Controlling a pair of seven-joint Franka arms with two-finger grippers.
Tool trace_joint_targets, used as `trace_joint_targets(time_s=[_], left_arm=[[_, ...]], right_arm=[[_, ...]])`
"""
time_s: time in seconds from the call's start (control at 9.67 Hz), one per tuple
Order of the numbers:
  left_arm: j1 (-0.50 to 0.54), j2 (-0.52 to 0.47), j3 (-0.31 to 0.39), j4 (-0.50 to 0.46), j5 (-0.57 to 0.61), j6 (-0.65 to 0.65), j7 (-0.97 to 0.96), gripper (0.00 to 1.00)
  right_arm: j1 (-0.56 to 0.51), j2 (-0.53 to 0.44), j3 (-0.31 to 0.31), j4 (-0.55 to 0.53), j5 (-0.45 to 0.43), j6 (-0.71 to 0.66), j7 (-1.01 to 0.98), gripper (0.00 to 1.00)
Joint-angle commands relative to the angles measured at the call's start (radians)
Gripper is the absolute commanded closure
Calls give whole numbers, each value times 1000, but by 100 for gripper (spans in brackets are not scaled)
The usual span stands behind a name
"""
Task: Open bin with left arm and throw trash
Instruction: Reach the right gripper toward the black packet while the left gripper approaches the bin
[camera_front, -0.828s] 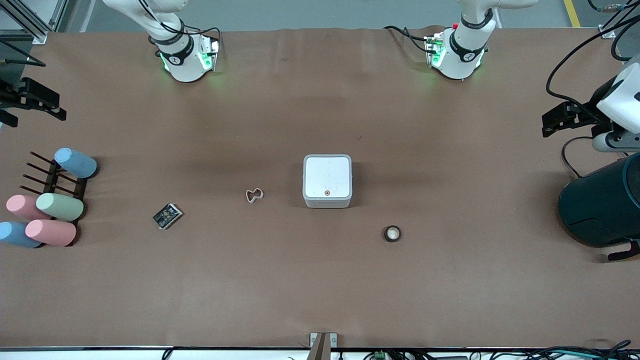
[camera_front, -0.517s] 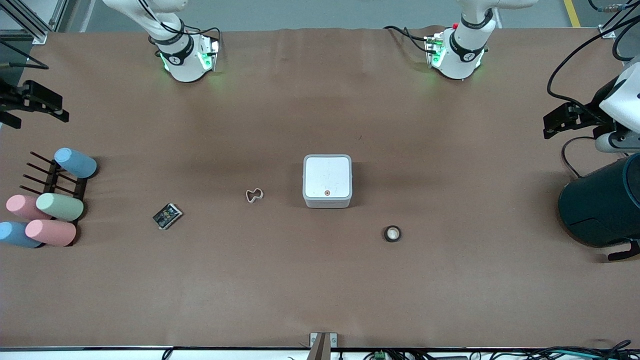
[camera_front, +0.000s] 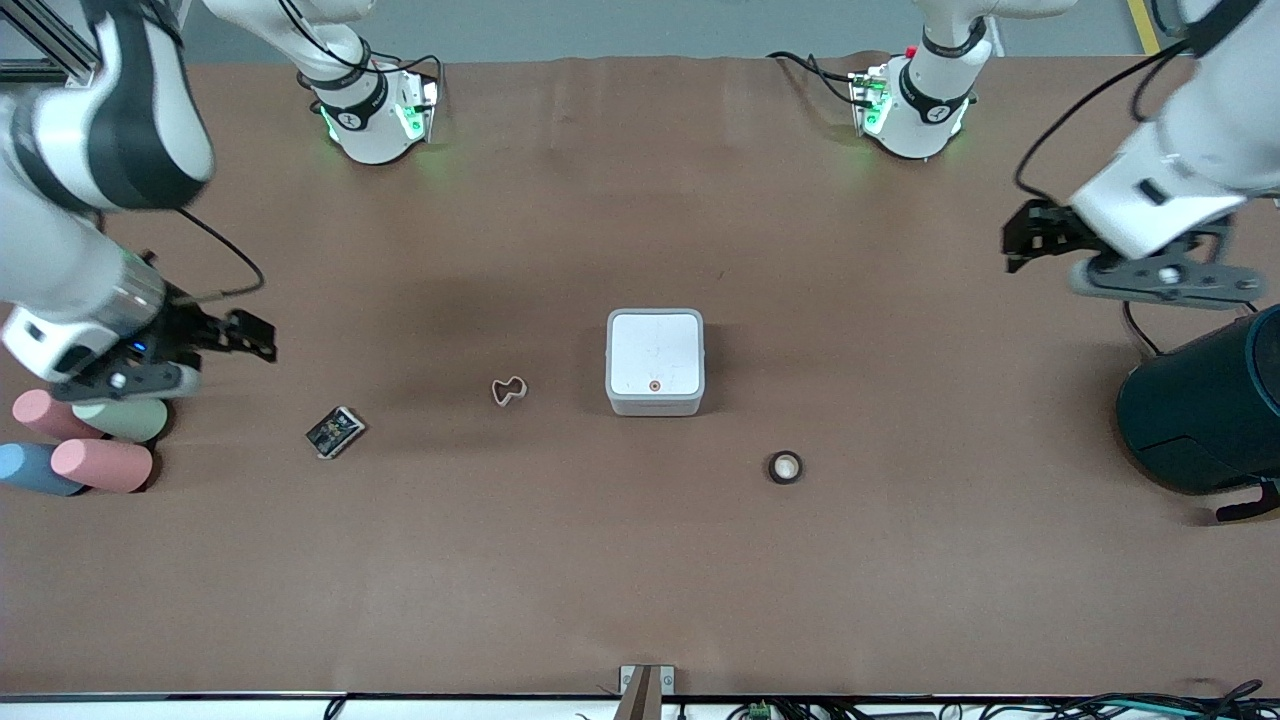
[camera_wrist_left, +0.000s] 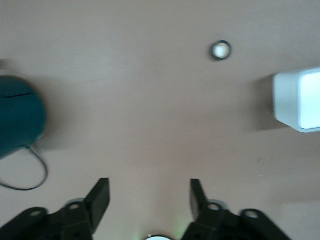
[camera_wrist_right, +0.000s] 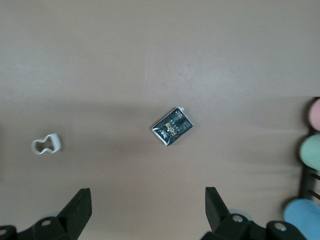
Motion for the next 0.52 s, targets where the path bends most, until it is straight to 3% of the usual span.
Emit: trace_joint_targets(time_s=[0.0, 0.21, 0.41], left_arm=[[-48, 142, -86, 7, -48, 68, -117, 88], [-181, 308, -100, 9, -43, 286, -274, 96], [-260, 414, -99, 10, -40, 510, -362, 100]], right_arm=[[-18, 84, 3, -46, 10, 73, 17, 0], [-33, 184, 1, -52, 39, 151, 16, 0], [-44, 282, 0, -52, 51, 248, 26, 0]])
